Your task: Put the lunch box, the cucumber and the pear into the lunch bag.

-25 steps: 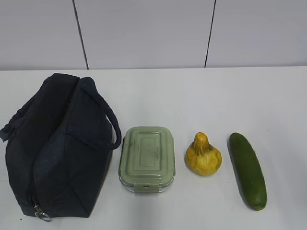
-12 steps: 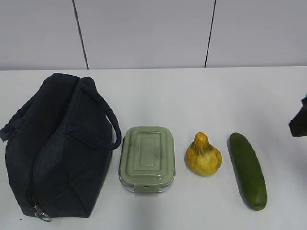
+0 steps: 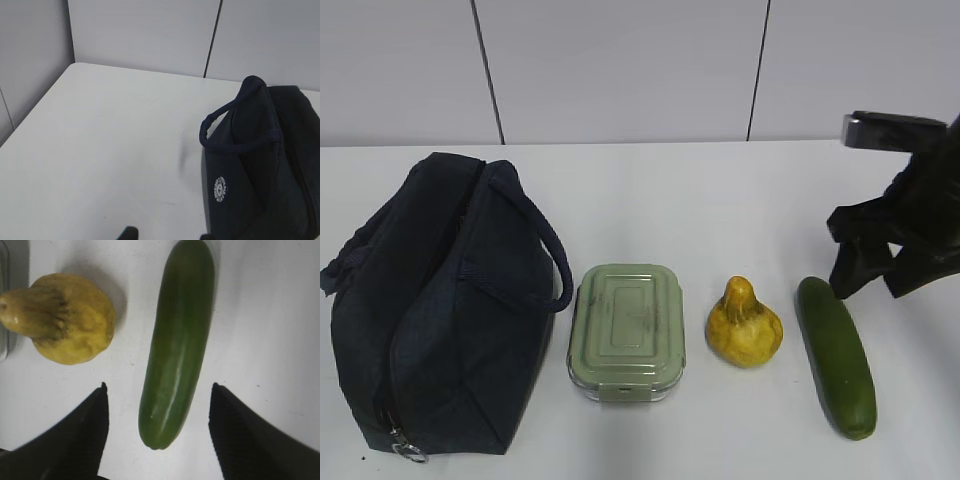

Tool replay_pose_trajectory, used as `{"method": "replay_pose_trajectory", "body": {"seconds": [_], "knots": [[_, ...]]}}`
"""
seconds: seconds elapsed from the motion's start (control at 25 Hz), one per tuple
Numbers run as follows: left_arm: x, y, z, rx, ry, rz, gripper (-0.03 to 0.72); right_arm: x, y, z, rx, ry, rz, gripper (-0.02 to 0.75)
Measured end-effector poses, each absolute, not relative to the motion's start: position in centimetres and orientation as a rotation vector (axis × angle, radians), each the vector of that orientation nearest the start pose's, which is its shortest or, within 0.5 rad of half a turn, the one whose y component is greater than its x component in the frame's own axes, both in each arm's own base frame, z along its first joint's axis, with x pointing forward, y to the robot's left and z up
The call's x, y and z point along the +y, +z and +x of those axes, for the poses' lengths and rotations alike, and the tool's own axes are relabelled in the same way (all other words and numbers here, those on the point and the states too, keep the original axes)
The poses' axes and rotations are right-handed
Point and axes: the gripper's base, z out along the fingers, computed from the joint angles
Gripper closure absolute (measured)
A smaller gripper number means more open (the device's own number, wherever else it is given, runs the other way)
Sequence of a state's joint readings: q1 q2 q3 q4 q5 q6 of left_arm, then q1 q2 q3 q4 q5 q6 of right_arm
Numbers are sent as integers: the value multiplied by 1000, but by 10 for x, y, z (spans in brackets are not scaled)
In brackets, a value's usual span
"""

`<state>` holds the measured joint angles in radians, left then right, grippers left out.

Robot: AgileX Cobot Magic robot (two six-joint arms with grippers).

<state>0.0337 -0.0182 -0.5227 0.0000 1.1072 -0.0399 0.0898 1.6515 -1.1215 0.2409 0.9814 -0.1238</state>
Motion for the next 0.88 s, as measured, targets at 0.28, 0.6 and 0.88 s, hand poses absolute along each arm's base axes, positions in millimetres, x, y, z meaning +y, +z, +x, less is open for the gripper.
{"method": "replay_pose_trajectory", "body": {"seconds": [0.28, 0.6, 0.88], "knots": [[0, 280, -12, 2048, -4, -75, 450, 53, 179, 335, 3127, 219, -193, 205], [0, 280, -12, 2048, -4, -75, 450, 56, 151, 356, 3184, 220, -161, 183], [0, 280, -12, 2048, -4, -75, 450, 57, 137, 362, 3237, 222, -130, 243]]}}
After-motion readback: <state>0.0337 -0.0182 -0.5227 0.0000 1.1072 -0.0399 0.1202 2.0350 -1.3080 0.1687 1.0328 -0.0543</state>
